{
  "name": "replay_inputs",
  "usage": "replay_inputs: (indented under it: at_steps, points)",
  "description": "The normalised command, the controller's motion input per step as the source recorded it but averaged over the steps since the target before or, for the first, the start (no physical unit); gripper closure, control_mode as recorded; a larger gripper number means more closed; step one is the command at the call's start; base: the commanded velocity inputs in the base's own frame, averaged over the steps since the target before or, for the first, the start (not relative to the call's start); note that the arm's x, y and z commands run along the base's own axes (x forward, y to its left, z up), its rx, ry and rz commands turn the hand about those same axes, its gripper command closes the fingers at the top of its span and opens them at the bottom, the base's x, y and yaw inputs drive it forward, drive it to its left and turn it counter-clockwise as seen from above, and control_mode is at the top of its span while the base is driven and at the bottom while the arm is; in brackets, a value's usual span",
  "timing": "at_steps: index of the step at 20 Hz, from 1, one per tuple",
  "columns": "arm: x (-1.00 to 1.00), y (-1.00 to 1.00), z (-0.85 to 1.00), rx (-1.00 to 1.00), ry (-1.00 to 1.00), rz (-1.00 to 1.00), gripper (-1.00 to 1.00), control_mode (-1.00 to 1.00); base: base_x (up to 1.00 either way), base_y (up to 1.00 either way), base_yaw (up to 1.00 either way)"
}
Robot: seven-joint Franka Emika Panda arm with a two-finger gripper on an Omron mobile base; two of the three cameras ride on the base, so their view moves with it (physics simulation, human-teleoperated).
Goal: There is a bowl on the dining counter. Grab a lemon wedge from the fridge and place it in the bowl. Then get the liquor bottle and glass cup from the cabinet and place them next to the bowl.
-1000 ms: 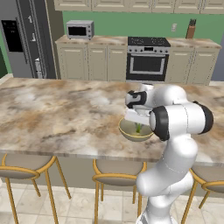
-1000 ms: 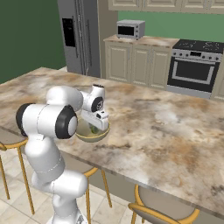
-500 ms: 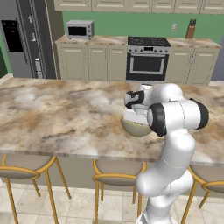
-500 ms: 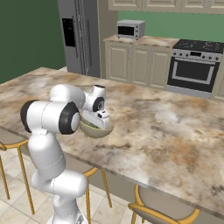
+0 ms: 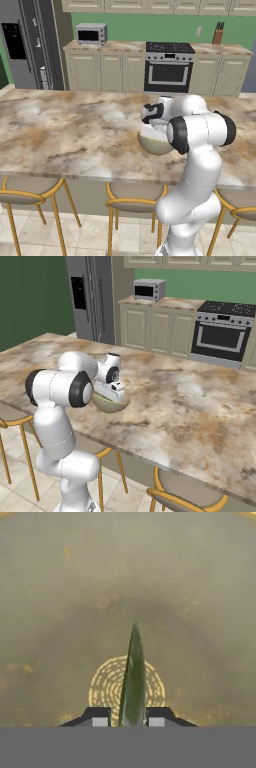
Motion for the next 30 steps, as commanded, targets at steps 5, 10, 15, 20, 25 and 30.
replay_inputs:
  at_steps: [5, 10, 15, 20, 25, 30]
  points:
    - [-0.18, 0.0, -0.02, 0.0, 0.0, 0.0, -1.0, -1.0, 0.0, 0.0, 0.0]
    - [-0.29, 0.0, 0.06, 0.0, -0.02, 0.0, -1.0, -1.0, 0.0, 0.0, 0.0]
    - [-0.38, 0.0, 0.39, 0.0, -0.11, 0.0, -1.0, -1.0, 0.0, 0.0, 0.0]
    - [-0.44, 0.0, 0.65, 0.0, -0.15, -0.01, -1.0, -1.0, 0.0, 0.0, 0.0]
    - [-0.61, 0.0, 0.73, 0.0, -0.16, -0.01, -1.0, -1.0, 0.0, 0.0, 0.0]
    - [-0.74, 0.0, 0.86, 0.0, -0.2, 0.0, -1.0, -1.0, 0.0, 0.0, 0.0]
